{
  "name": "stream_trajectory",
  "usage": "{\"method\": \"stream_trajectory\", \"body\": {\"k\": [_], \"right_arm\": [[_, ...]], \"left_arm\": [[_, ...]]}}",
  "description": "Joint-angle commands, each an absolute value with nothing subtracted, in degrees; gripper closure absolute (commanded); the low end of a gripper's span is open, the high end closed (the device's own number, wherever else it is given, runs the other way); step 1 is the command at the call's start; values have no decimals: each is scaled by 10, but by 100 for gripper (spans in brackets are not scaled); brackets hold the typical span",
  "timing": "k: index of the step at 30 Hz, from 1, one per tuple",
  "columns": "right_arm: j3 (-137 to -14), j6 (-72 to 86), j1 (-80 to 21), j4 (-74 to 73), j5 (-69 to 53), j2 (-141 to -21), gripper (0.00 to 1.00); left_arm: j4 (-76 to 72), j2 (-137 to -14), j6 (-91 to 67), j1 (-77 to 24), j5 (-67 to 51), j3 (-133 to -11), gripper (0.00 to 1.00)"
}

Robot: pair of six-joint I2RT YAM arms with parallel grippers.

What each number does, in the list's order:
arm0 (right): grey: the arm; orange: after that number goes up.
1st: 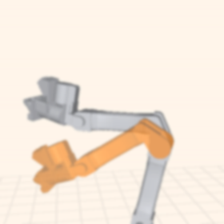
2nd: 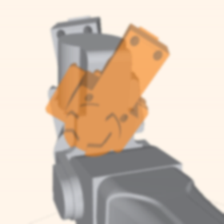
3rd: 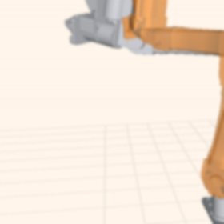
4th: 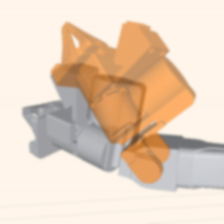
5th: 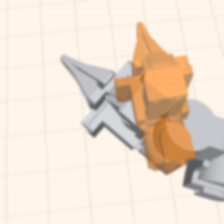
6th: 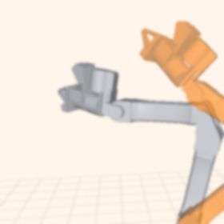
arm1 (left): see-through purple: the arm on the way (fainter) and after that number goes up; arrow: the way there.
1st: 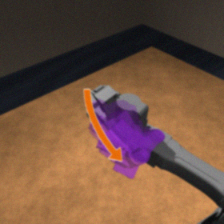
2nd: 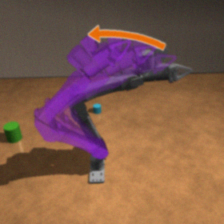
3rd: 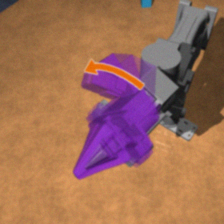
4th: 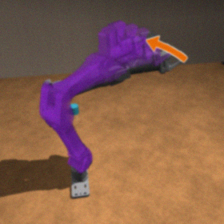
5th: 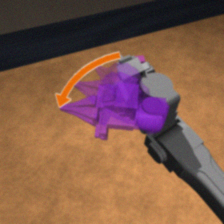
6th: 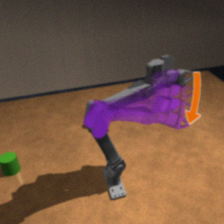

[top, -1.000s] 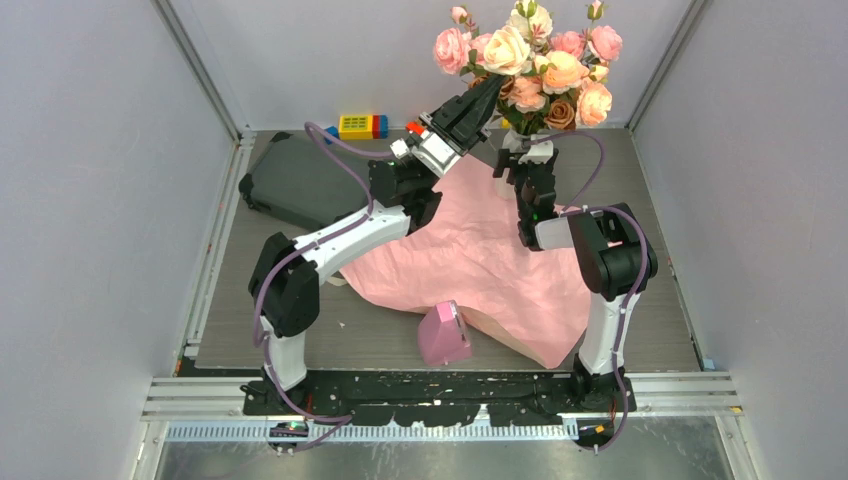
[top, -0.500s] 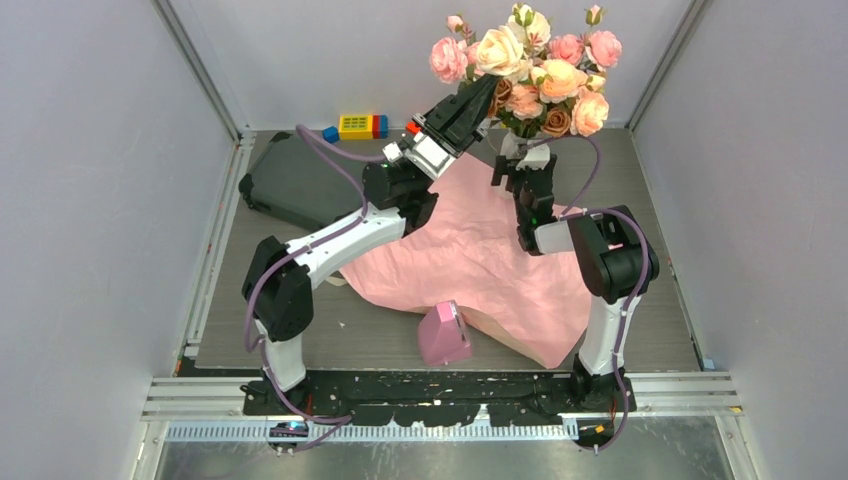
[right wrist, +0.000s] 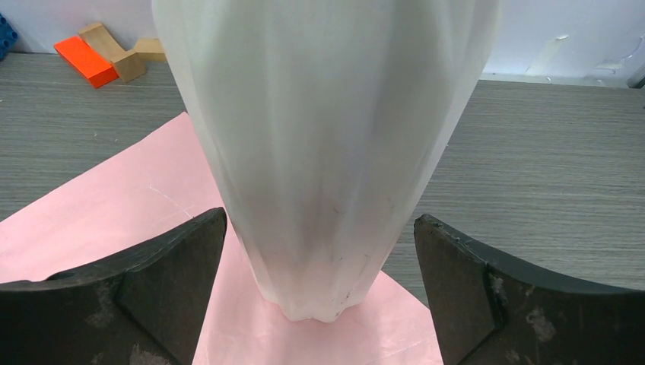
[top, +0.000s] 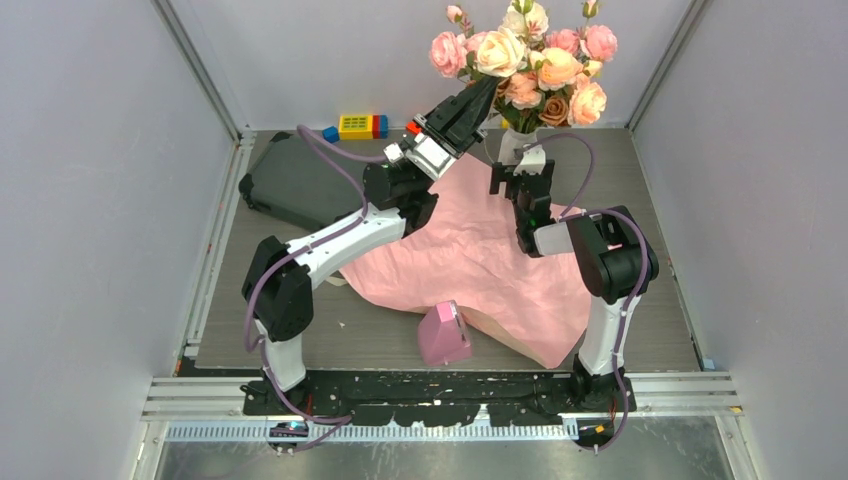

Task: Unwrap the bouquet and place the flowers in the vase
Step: Adjust the vase at the center of the board.

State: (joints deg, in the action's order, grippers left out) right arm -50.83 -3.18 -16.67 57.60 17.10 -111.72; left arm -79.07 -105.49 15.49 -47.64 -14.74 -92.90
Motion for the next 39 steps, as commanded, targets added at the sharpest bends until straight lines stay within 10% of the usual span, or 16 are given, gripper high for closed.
{"method": "stream_trajectory", "body": {"k": [1, 26, 39], "right_arm": [[-506, -39, -171, 605, 183, -1099, 1], [-381, -23, -188, 614, 211, -958, 1], [-397, 193, -192, 178, 173, -680, 2]], "left_arm": [[-820, -1026, 169, -479, -141, -927, 100], [-805, -944, 156, -482, -90, -815, 100], [-609, -773, 45, -490, 14, -647, 100]]}}
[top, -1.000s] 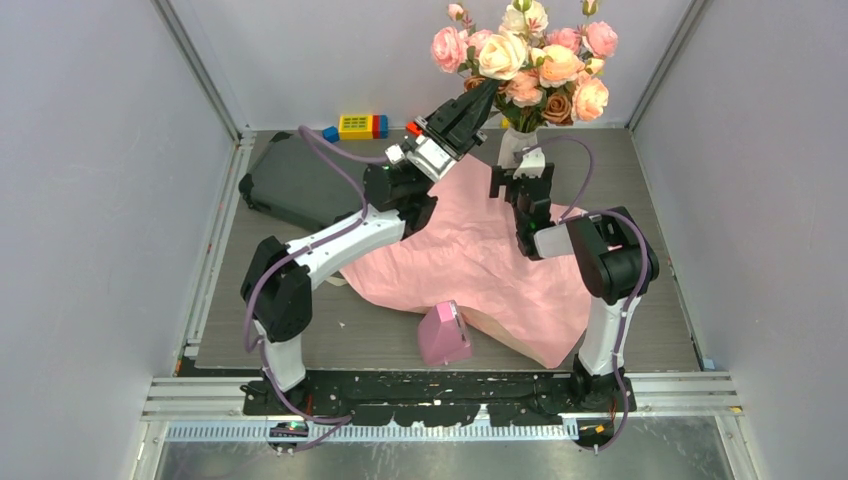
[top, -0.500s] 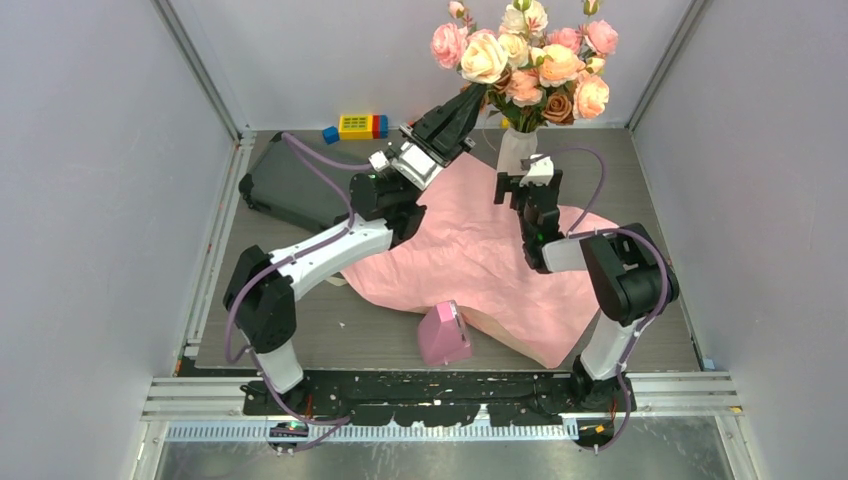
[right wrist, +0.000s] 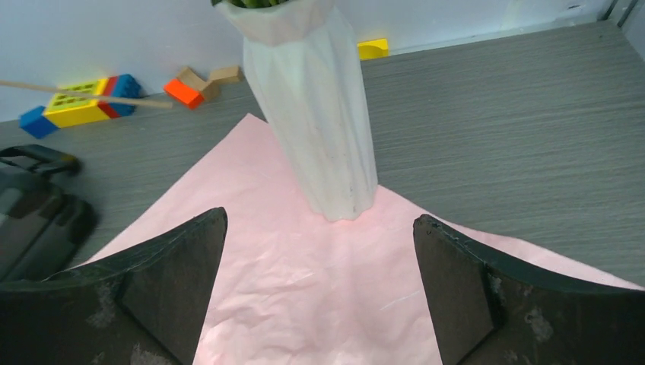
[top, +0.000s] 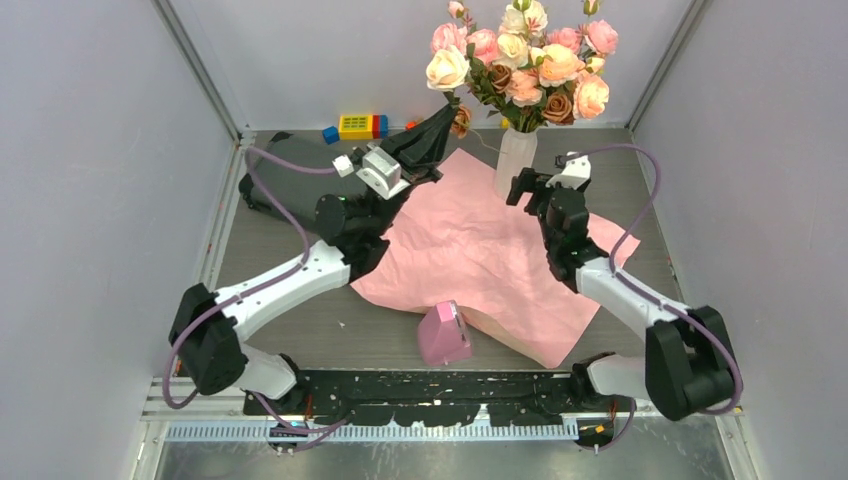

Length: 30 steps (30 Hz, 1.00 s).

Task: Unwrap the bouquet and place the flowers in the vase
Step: Adjust the vase at the center of the board, then insert the fake flower into the vase.

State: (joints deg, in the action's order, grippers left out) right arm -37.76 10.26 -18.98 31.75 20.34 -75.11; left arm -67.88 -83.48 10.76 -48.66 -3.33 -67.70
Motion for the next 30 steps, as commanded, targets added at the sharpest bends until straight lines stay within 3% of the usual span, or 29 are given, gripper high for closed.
{"method": "stream_trajectory", "body": {"k": [1, 9, 17, 25, 30], "right_arm": [[-396, 200, -192, 152, 158, -667, 3], [-429, 217, -192, 24, 65, -586, 5], [-454, 212, -192, -31, 32, -547, 5], [-546, 209, -192, -113, -46, -500, 6], [-623, 231, -192, -156, -165, -488, 8]], "left_arm": [[-594, -763, 32, -490, 16, -638, 100], [-492, -731, 4, -490, -32, -641, 100], [-484, -776, -32, -490, -100, -732, 100], [-372, -767, -81, -490, -141, -816, 100], [-301, -742, -114, -490, -155, -815, 100]]}}
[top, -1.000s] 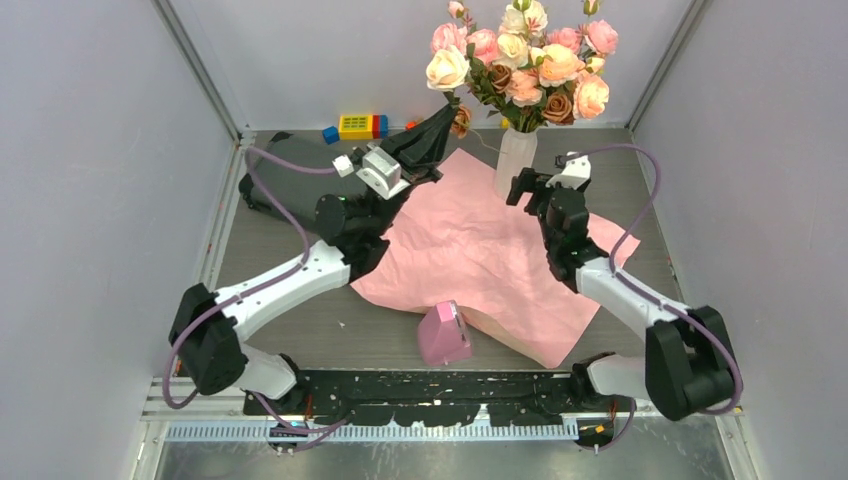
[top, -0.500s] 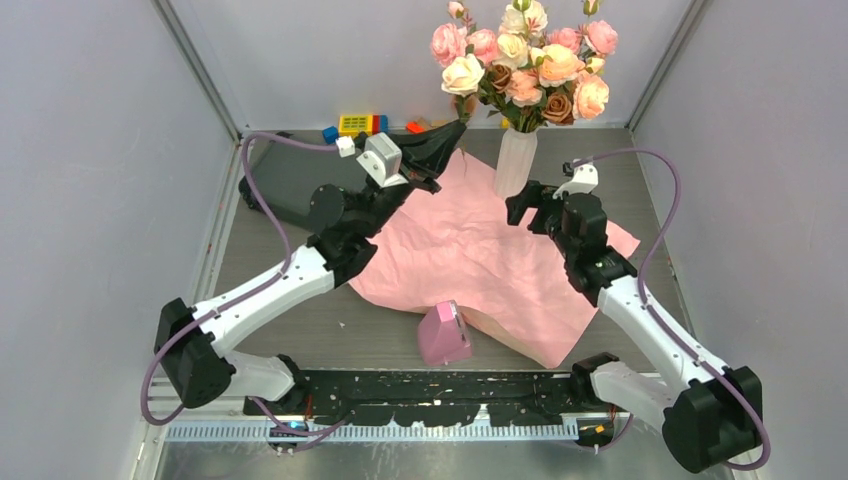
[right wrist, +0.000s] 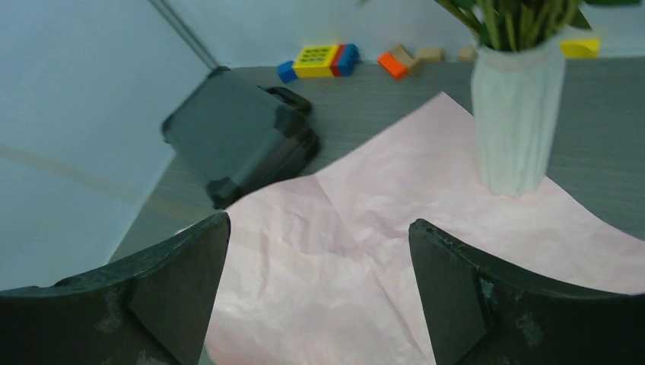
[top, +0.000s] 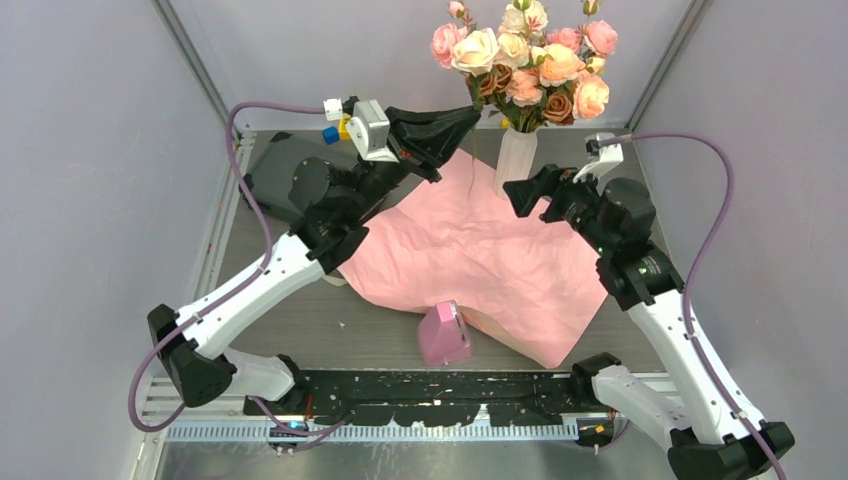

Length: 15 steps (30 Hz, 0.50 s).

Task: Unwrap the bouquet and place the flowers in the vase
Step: Insert the fake flower into the vase.

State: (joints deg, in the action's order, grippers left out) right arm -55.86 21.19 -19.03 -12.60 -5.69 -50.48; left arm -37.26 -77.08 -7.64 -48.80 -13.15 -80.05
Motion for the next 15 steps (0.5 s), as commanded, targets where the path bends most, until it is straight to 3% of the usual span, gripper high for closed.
{"method": "stream_trajectory", "body": {"k": [1, 9, 15], "right_arm": [[-640, 237, -192, -159, -206, -488, 9], [-684, 348, -192, -77, -424, -504, 14], [-680, 415, -196, 29, -470, -524, 23]], "left_arm": [[-287, -737, -121, -490, -153, -814, 100], [-236, -708, -203, -490, -165, -789, 100], [-225, -705, -231, -490, -177, -788, 100]]}}
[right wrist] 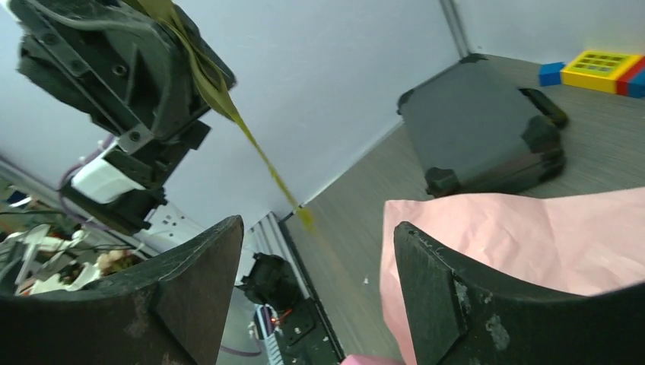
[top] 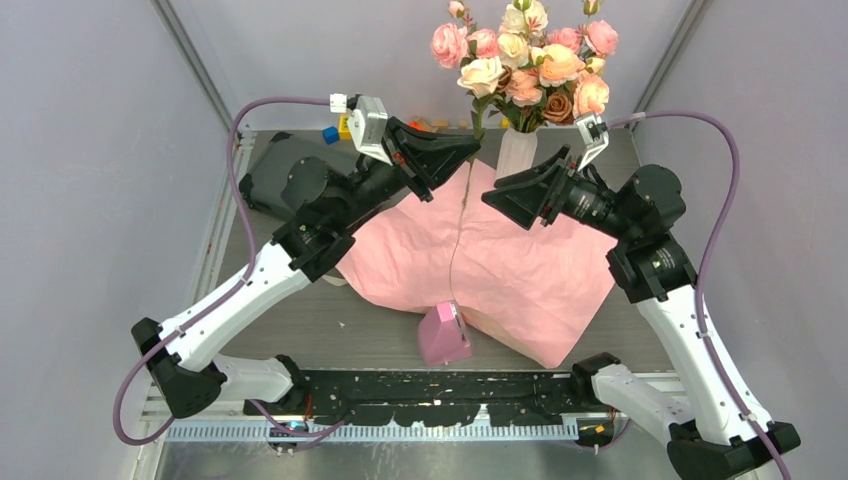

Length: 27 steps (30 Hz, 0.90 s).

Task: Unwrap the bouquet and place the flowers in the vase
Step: Insert the fake flower into the vase.

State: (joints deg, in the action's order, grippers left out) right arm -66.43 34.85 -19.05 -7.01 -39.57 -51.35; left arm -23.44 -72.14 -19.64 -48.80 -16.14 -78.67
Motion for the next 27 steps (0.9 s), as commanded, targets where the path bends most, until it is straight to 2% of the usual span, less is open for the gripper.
{"method": "stream_trajectory", "body": {"k": [1, 9, 17, 27], "right_arm": [[-681, 415, -197, 32, -472, -527, 24], [-692, 397, -235, 38, -500, -565, 31], [-684, 336, -251, -24, -473, -577, 38], [-670, 334, -262, 25, -462, -588, 52]], "left_arm": [[-222, -706, -233, -490, -177, -791, 100], [-212, -719, -238, -490, -175, -806, 100], [-218, -725, -242, -490, -174, -815, 100], [-214, -729, -242, -490, -169, -819, 100]]}}
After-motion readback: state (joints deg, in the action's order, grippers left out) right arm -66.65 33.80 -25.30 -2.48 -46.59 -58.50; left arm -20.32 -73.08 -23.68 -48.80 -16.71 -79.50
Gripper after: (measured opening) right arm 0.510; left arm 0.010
